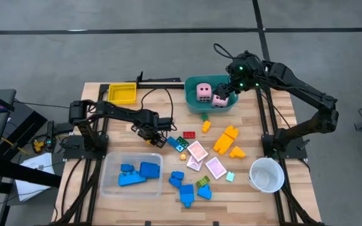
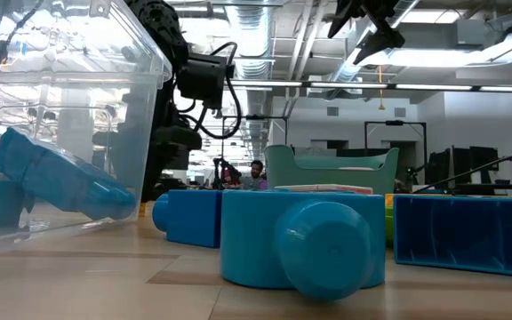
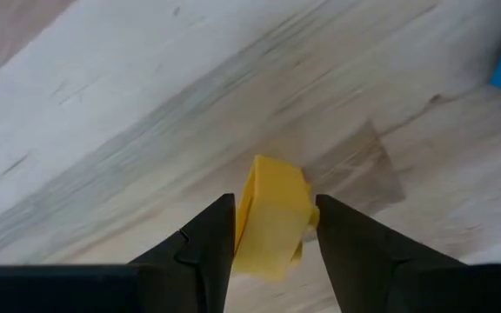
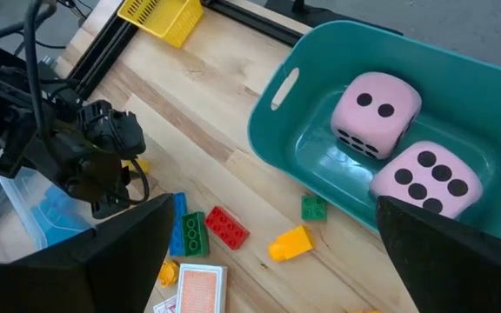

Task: Pick & Place Toys
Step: Put the yellow game piece into the transparent bin

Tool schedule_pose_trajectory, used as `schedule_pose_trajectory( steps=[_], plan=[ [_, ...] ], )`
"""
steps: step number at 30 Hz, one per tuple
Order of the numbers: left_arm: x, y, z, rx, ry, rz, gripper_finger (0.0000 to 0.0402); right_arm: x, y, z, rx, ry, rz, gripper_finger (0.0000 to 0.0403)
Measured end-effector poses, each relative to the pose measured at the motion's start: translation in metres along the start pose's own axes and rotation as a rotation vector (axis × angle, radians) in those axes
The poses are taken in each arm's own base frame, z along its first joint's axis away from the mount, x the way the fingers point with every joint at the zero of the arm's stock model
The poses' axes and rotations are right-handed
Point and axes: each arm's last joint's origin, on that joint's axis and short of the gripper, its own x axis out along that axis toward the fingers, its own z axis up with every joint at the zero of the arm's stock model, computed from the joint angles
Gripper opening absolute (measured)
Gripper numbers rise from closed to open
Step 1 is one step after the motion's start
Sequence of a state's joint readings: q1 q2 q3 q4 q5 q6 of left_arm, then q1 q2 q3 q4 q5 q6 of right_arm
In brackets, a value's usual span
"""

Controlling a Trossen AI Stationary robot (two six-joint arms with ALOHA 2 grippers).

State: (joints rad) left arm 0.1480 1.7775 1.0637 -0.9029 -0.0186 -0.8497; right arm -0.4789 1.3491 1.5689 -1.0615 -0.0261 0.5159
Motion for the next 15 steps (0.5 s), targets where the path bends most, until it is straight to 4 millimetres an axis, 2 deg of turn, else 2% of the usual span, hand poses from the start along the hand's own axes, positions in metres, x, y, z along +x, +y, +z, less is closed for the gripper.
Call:
schedule_pose_trajectory(
  steps=[8,15],
  plan=[
    [0.0,-0.0006,0.0004,0.0,-0.005,-0.006,0.0149,-0.0001,0.0,0.0,0.004,0.0,0.0,0.0386],
    [0.0,-0.0025,0.0007,0.034,-0.016,-0.018,0.0128,-0.0001,0.0,0.0,0.005,0.0,0.0,0.0386]
  ],
)
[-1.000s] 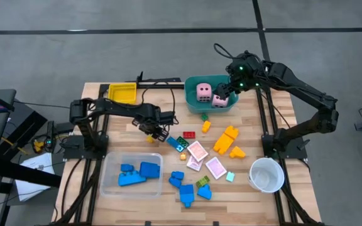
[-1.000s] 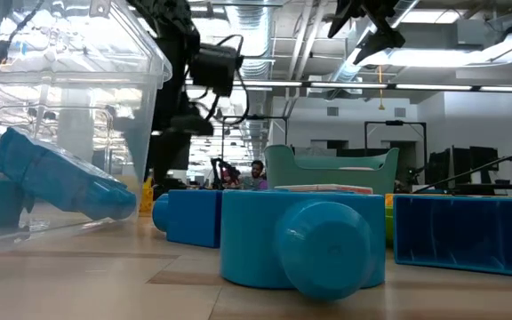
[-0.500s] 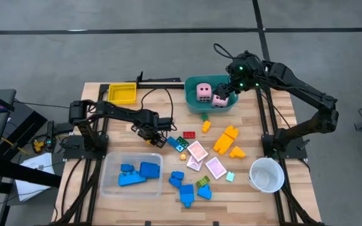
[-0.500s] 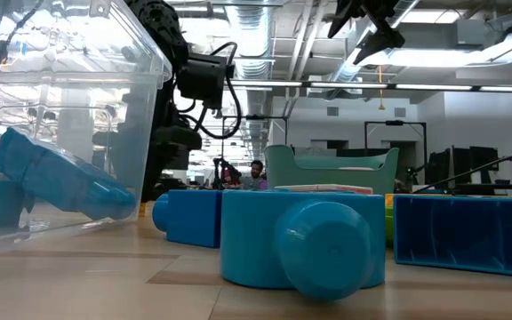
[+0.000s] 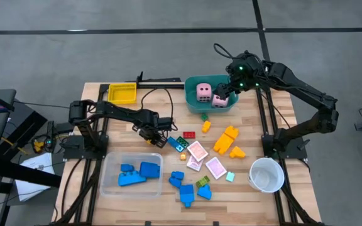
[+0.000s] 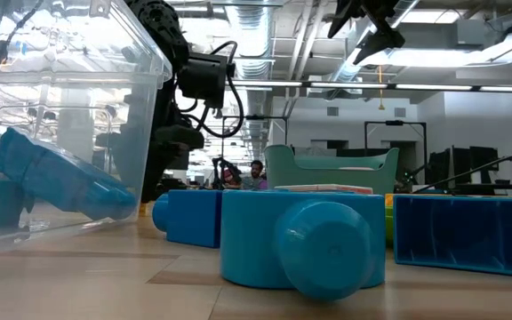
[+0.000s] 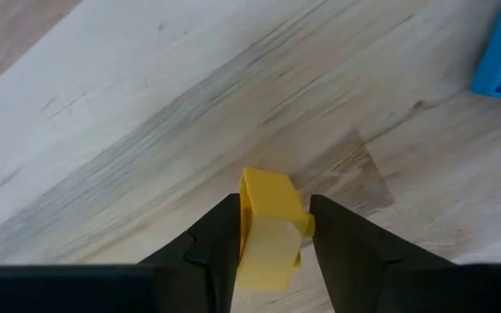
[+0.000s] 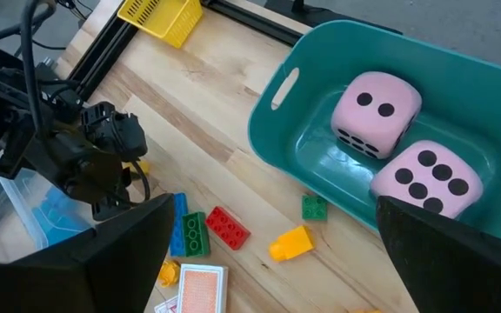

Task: Pick & Place Toys
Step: Put the yellow game piece into the transparent bin

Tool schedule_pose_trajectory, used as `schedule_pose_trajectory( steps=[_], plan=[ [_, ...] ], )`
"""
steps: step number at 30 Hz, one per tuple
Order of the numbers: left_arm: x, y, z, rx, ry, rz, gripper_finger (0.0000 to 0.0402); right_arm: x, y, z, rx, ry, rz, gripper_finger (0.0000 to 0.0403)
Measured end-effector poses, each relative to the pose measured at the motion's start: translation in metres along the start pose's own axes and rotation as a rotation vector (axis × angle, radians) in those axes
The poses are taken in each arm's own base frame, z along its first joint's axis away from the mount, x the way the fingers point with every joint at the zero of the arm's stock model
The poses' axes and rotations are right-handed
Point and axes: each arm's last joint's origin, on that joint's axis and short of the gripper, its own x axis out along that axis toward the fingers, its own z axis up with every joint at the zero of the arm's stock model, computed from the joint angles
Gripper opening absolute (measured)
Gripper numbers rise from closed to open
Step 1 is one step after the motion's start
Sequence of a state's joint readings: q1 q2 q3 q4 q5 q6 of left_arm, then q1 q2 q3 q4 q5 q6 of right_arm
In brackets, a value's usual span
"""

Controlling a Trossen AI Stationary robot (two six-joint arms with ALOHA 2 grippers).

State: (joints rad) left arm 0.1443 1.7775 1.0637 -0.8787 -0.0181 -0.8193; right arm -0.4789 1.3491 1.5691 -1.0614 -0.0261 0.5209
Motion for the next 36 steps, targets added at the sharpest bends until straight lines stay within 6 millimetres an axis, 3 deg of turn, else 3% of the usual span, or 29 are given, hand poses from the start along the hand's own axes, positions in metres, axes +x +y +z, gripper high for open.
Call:
schedule_pose_trajectory(
  steps=[6,11,15,19,25,31,36],
  plan=[
    [-0.001,-0.002,-0.001,0.018,-0.015,-0.002,0.0088,0.0,0.0,0.0,0.002,0.0,0.0,0.0386],
    [-0.006,-0.003,-0.001,0.038,-0.049,-0.025,0.0089,0.0,0.0,0.0,0.002,0.0,0.0,0.0386],
    [-0.023,0.001,-0.002,0.035,-0.113,-0.05,0.0094,0.0,0.0,0.0,0.002,0.0,0.0,0.0386],
    [-0.055,0.007,-0.005,0.056,-0.242,-0.152,0.0093,0.0,0.0,0.0,0.002,0.0,0.0,0.0386],
    [-0.123,0.02,-0.02,0.237,-0.538,-0.411,0.0093,0.0,0.0,0.0,0.002,0.0,0.0,0.0386],
    [-0.185,0.036,-0.067,0.527,-0.826,-0.611,0.0093,0.0,0.0,0.0,-0.001,0.0,0.0,0.0386],
    [-0.214,0.05,-0.108,0.642,-0.941,-0.758,0.0093,0.0,0.0,0.0,-0.006,0.001,0.0,0.0386]
  ],
)
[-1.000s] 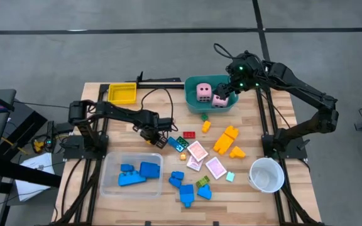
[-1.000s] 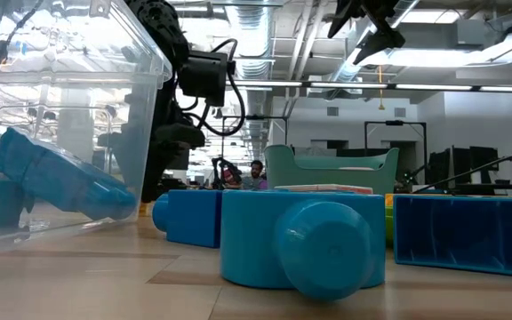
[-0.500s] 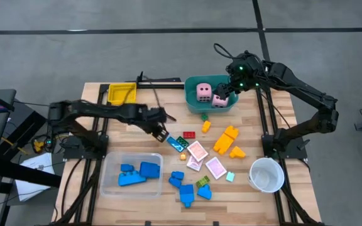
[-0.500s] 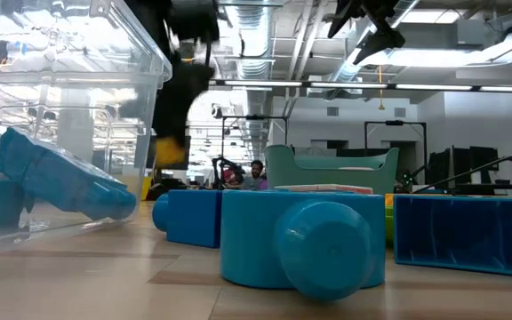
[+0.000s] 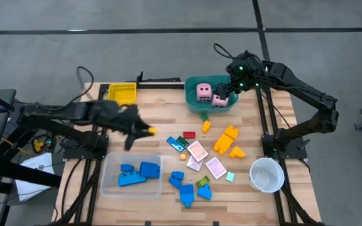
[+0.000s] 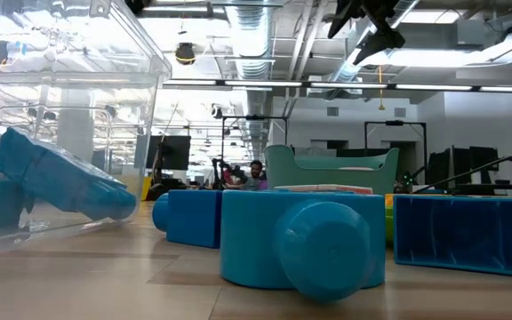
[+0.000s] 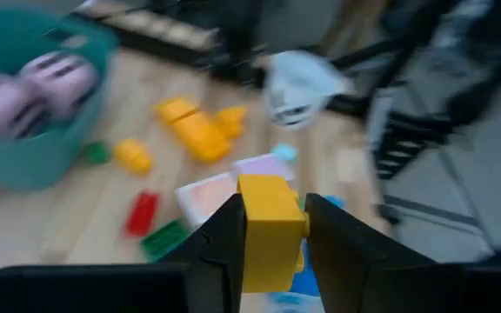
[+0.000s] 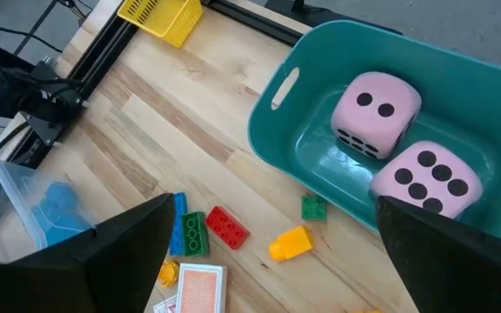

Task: Pick & Place Toys
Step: Put the yellow game piece into the transparent bin

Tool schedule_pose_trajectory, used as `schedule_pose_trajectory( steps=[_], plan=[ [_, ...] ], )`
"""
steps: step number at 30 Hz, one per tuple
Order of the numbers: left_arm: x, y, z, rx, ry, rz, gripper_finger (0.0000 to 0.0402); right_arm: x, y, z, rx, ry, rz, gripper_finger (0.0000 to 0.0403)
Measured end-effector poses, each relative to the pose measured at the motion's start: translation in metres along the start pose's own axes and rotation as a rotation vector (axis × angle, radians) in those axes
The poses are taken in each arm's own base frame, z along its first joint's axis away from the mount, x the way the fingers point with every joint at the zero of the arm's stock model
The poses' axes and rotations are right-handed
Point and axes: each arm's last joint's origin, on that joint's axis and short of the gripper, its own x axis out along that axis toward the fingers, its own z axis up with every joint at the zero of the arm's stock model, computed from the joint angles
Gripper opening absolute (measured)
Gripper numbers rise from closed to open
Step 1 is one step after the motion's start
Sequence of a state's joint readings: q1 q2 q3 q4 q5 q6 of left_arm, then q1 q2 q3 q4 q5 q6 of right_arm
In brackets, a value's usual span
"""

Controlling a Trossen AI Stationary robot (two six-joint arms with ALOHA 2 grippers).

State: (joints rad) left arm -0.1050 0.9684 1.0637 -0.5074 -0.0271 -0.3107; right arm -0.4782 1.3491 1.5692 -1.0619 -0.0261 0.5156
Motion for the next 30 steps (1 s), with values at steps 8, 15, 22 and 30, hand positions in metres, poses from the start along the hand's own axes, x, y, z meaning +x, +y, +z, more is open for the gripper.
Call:
schedule_pose_trajectory(
  steps=[8,15,22,30],
  plan=[
    [-0.034,-0.045,-0.012,0.086,-0.018,-0.276,0.0092,0.0,0.0,0.0,-0.021,0.003,-0.002,0.0386],
    [-0.034,-0.071,-0.031,-0.052,0.14,-0.354,0.0092,0.0,0.0,0.0,-0.026,0.004,-0.002,0.0386],
    [-0.023,-0.086,-0.057,-0.187,0.375,-0.283,0.0088,0.0,0.0,0.0,-0.029,0.003,-0.002,0.0386],
    [-0.015,-0.086,-0.066,-0.225,0.445,-0.207,0.0088,0.0,0.0,0.0,-0.029,0.001,0.0,0.0386]
  ],
)
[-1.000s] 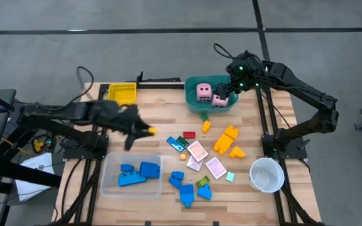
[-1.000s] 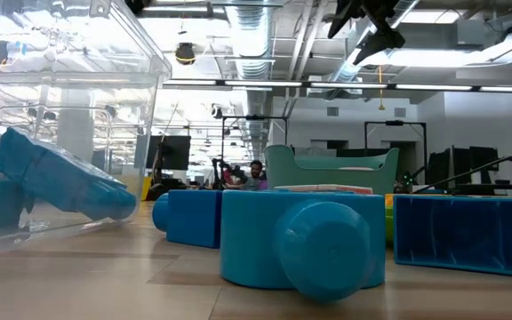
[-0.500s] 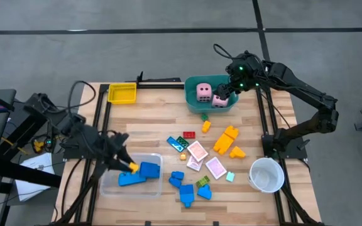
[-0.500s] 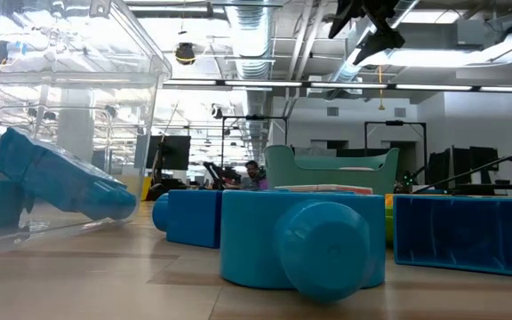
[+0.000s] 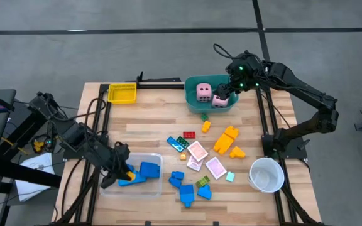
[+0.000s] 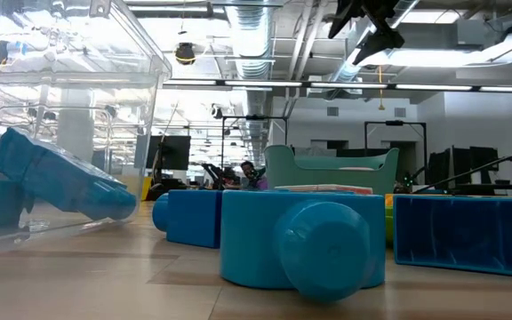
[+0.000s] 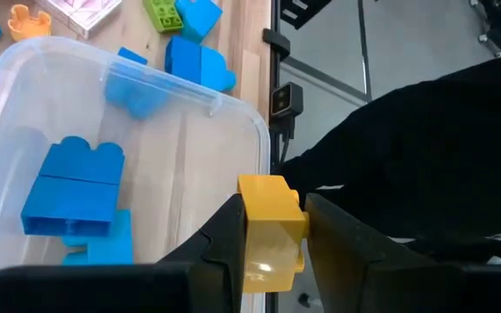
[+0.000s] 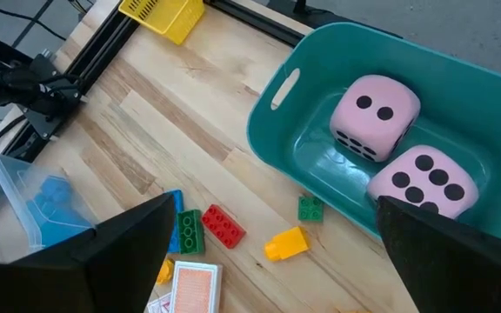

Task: Pick & Place Toys
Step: Put the yellow game piece into the transparent bin

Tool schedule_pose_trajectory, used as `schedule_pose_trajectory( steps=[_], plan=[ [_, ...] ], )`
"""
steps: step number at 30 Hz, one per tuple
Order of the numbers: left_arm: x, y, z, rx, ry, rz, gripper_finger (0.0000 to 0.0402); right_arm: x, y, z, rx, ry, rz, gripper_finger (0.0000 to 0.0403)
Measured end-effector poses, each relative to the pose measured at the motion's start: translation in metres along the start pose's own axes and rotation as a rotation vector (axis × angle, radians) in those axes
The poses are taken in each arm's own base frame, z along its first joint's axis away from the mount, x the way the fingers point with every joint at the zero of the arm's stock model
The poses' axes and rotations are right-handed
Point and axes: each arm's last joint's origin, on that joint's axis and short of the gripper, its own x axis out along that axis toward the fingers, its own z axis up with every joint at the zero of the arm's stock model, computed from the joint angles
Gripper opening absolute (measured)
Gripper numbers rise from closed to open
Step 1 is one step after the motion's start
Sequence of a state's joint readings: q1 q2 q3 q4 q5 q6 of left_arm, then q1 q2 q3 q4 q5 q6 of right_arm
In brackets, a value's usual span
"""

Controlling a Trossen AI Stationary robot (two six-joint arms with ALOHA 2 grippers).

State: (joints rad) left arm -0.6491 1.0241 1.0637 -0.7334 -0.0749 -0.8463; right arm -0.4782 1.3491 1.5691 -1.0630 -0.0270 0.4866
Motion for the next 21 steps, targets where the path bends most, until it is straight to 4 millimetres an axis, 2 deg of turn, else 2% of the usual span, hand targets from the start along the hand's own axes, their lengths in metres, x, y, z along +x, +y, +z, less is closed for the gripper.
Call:
schedule_pose_trajectory(
  steps=[8,10,17,21],
  plan=[
    [0.0,0.001,-0.001,-0.021,0.004,0.017,0.0088,0.0,0.0,0.0,0.001,0.009,0.012,0.0386],
    [0.0,0.002,-0.001,-0.023,0.002,0.026,0.0101,0.0,0.001,-0.001,0.001,0.014,0.021,0.0386],
    [-0.001,0.011,-0.006,-0.012,0.022,0.153,0.0266,0.0,0.001,-0.001,0.002,0.014,0.021,0.0386],
    [-0.001,0.012,-0.008,-0.009,0.035,0.167,0.0323,0.0,0.001,-0.001,0.003,0.015,0.021,0.0386]
  ],
)
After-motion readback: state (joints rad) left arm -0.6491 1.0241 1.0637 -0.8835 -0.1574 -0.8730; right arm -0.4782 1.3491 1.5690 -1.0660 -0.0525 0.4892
